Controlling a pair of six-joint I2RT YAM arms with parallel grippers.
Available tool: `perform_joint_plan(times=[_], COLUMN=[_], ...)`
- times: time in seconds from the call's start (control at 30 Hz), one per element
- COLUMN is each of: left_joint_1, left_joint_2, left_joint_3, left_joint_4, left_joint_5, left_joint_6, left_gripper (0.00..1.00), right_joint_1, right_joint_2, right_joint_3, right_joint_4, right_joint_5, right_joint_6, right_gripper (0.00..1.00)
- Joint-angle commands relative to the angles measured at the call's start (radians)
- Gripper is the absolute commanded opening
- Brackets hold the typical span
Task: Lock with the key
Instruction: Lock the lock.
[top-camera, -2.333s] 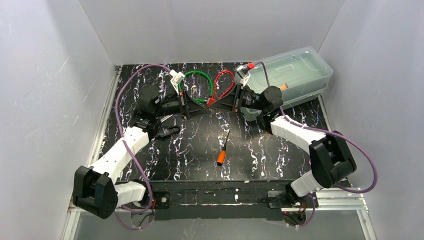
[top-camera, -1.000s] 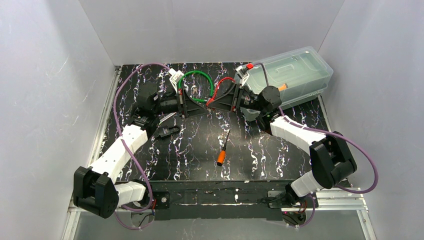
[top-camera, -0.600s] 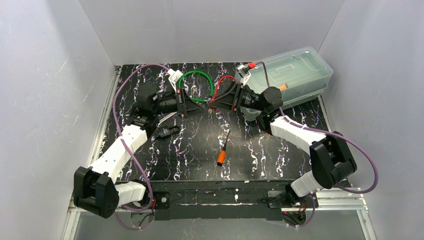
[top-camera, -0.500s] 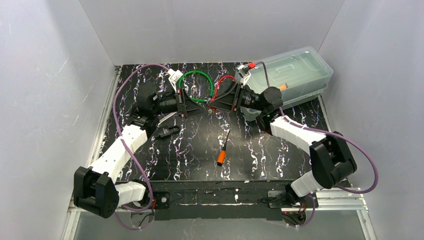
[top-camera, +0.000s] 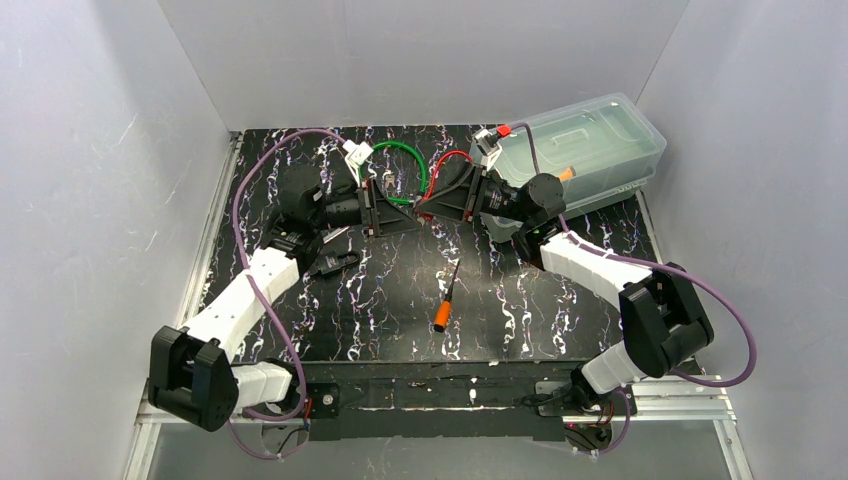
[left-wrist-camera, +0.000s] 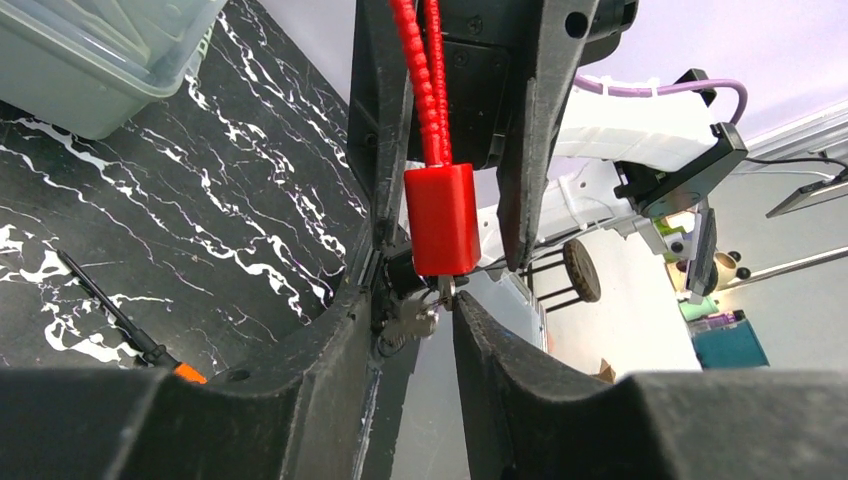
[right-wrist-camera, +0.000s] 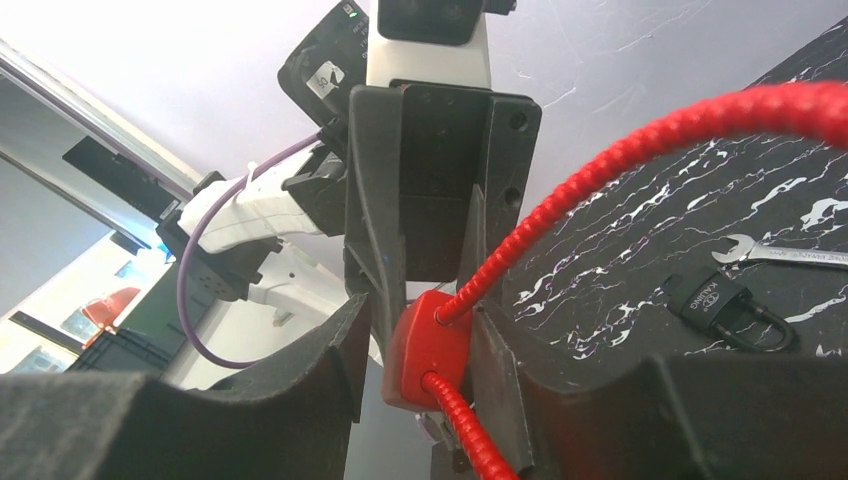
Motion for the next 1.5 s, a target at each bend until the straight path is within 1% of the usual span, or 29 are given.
perform_joint_plan(times=[0.0, 0.1, 0.23, 0.27, 0.3, 0.33, 0.37, 0.43, 0.47, 0.5, 0.53, 0.57, 0.7, 0.93, 1.13, 1.2, 1.27, 1.3, 1.37, 1.4, 1.43, 1.47], left_joint_1=[-0.014, -0.015, -0.016, -0.016, -0.016, -0.016, -0.016, -0.014, -0.011, -0.009, -0.005, 0.002, 0.024, 0.046, 0.049, 0.052, 0.052, 0.052, 0.052, 0.051, 0.050, 0.049], left_joint_2=[0.013, 0.019, 0.025, 0.026, 0.027, 0.028, 0.027, 0.026, 0.027, 0.028, 0.029, 0.031, 0.036, 0.041, 0.048, 0.049, 0.056, 0.058, 0.060, 0.058, 0.054, 0.050], left_joint_3=[0.037, 0.043, 0.045, 0.045, 0.044, 0.043, 0.042, 0.034, 0.031, 0.029, 0.026, 0.023, 0.010, 0.006, 0.003, 0.002, 0.000, -0.001, -0.006, -0.007, -0.010, -0.013], left_joint_4=[0.019, 0.026, 0.037, 0.039, 0.042, 0.045, 0.048, 0.057, 0.062, 0.067, 0.071, 0.072, 0.076, 0.080, 0.080, 0.080, 0.079, 0.079, 0.078, 0.078, 0.078, 0.079], left_joint_5=[-0.007, -0.010, -0.010, -0.010, -0.010, -0.011, -0.014, -0.028, -0.035, -0.044, -0.054, -0.063, -0.095, -0.122, -0.133, -0.138, -0.138, -0.137, -0.127, -0.120, -0.107, -0.097], left_joint_6=[0.000, -0.013, -0.022, -0.023, -0.024, -0.026, -0.030, -0.047, -0.054, -0.060, -0.065, -0.070, -0.088, -0.103, -0.094, -0.090, -0.084, -0.081, -0.075, -0.071, -0.066, -0.062], left_gripper=[0.29, 0.20, 0.18, 0.16, 0.10, 0.04, 0.00, 0.00, 0.00, 0.00, 0.00, 0.00, 0.00, 0.00, 0.00, 0.00, 0.00, 0.00, 0.00, 0.00, 0.00, 0.00], right_joint_1=[0.012, 0.014, 0.016, 0.016, 0.016, 0.016, 0.016, 0.016, 0.016, 0.016, 0.016, 0.016, 0.014, 0.012, 0.012, 0.012, 0.012, 0.013, 0.013, 0.013, 0.012, 0.011], right_joint_2=[0.001, 0.002, 0.003, 0.004, 0.005, 0.006, 0.006, 0.006, 0.005, 0.004, 0.003, 0.002, 0.002, 0.020, 0.031, 0.030, 0.028, 0.028, 0.027, 0.027, 0.026, 0.025], right_joint_3=[0.036, 0.034, 0.028, 0.028, 0.029, 0.032, 0.035, 0.039, 0.040, 0.040, 0.039, 0.037, 0.028, 0.010, 0.005, -0.001, -0.006, -0.006, -0.007, -0.005, -0.003, 0.000], right_joint_4=[0.073, 0.060, 0.045, 0.042, 0.036, 0.024, 0.010, -0.022, -0.039, -0.054, -0.065, -0.071, -0.076, -0.079, -0.139, -0.145, -0.131, -0.120, -0.093, -0.091, -0.090, -0.092], right_joint_5=[0.016, 0.010, 0.008, 0.007, 0.008, 0.010, 0.010, 0.015, 0.019, 0.024, 0.032, 0.040, 0.075, 0.142, 0.164, 0.165, 0.161, 0.156, 0.147, 0.144, 0.142, 0.137], right_joint_6=[-0.017, -0.027, -0.034, -0.034, -0.035, -0.036, -0.038, -0.038, -0.038, -0.037, -0.033, -0.027, 0.027, 0.143, 0.191, 0.197, 0.192, 0.183, 0.165, 0.158, 0.149, 0.136], right_gripper=[0.01, 0.01, 0.01, 0.01, 0.02, 0.06, 0.18, 0.48, 0.59, 0.67, 0.71, 0.73, 0.72, 0.63, 0.65, 0.69, 0.69, 0.65, 0.47, 0.40, 0.37, 0.35])
